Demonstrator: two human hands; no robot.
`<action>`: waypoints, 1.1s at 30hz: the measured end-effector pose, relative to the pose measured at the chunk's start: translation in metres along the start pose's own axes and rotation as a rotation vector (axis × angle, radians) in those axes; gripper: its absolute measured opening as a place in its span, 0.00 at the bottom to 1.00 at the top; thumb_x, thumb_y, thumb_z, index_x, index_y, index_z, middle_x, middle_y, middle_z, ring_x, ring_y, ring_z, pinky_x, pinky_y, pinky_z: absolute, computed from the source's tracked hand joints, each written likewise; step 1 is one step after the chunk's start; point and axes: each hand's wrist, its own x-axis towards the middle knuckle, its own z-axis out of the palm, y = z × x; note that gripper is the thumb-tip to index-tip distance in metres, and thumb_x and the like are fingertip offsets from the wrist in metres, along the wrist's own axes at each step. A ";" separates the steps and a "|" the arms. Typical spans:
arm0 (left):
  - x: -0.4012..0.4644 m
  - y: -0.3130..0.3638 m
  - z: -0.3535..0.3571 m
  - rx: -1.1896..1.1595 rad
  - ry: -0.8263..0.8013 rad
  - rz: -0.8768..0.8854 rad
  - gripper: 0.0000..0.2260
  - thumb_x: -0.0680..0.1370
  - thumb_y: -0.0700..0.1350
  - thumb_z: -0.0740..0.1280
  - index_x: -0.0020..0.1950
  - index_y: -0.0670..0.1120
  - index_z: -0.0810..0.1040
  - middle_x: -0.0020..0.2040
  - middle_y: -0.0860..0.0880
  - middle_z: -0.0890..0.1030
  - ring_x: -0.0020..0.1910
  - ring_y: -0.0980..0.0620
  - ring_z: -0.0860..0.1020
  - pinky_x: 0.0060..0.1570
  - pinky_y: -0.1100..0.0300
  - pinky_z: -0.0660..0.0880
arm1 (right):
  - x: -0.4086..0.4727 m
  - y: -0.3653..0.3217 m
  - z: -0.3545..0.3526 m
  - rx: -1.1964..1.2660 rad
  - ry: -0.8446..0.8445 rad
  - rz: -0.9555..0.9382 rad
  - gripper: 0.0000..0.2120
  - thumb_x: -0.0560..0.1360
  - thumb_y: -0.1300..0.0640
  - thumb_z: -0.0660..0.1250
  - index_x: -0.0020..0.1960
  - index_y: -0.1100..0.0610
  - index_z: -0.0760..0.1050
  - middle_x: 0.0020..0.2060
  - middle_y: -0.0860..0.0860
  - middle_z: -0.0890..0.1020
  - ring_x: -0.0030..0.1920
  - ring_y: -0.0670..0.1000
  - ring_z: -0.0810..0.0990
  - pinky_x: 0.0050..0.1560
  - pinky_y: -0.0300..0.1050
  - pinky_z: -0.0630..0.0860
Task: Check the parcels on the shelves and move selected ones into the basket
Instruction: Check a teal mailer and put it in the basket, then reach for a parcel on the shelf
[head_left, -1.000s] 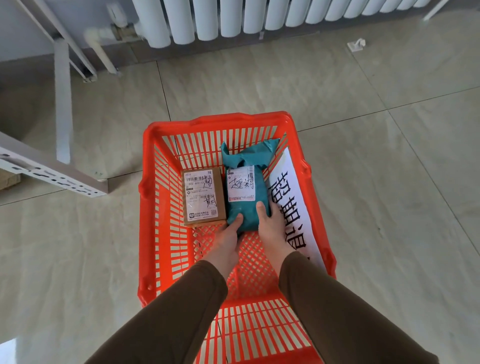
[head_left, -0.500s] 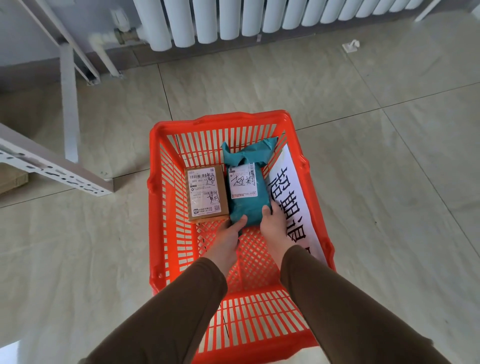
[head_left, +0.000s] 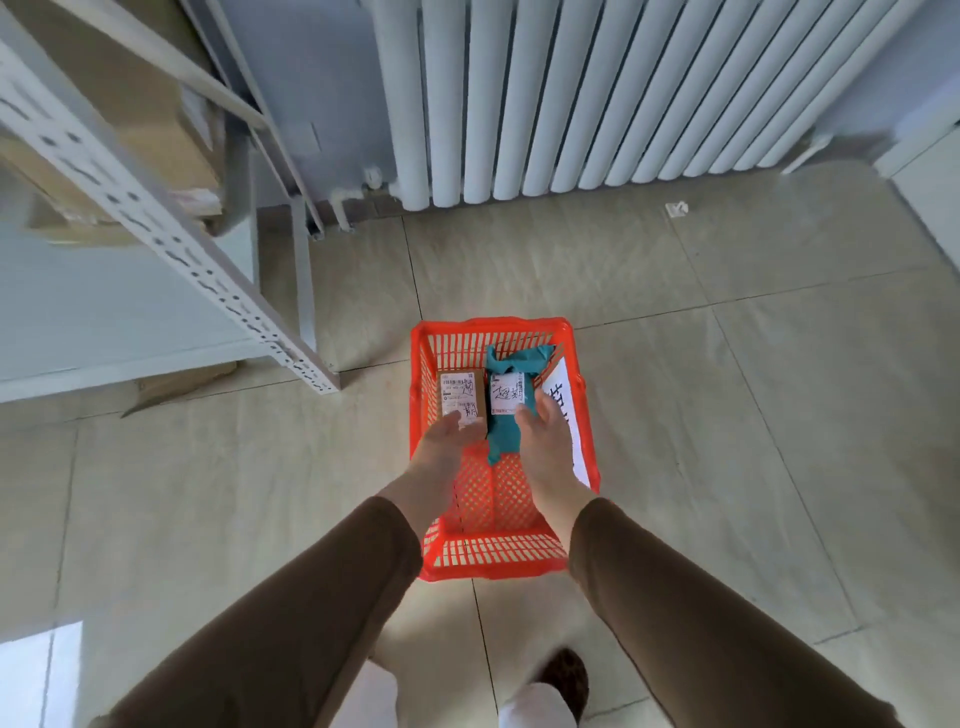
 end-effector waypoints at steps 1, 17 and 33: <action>-0.032 0.025 -0.006 -0.005 -0.004 0.034 0.28 0.80 0.49 0.72 0.78 0.45 0.70 0.75 0.44 0.76 0.74 0.44 0.73 0.72 0.46 0.69 | -0.021 -0.032 -0.005 0.007 -0.025 -0.031 0.24 0.82 0.45 0.59 0.76 0.51 0.67 0.69 0.48 0.76 0.69 0.50 0.76 0.62 0.48 0.79; -0.501 0.339 -0.229 -0.182 0.121 0.763 0.18 0.82 0.43 0.70 0.72 0.48 0.76 0.70 0.50 0.78 0.67 0.57 0.76 0.77 0.51 0.64 | -0.371 -0.507 0.035 0.031 -0.490 -0.681 0.18 0.82 0.58 0.67 0.72 0.58 0.74 0.64 0.51 0.81 0.58 0.44 0.80 0.50 0.27 0.71; -0.723 0.435 -0.592 -0.009 0.215 1.137 0.16 0.81 0.44 0.70 0.68 0.50 0.80 0.68 0.53 0.81 0.70 0.56 0.76 0.77 0.51 0.66 | -0.643 -0.705 0.278 0.053 -0.634 -1.102 0.21 0.81 0.47 0.68 0.72 0.49 0.72 0.68 0.46 0.78 0.67 0.45 0.77 0.70 0.47 0.73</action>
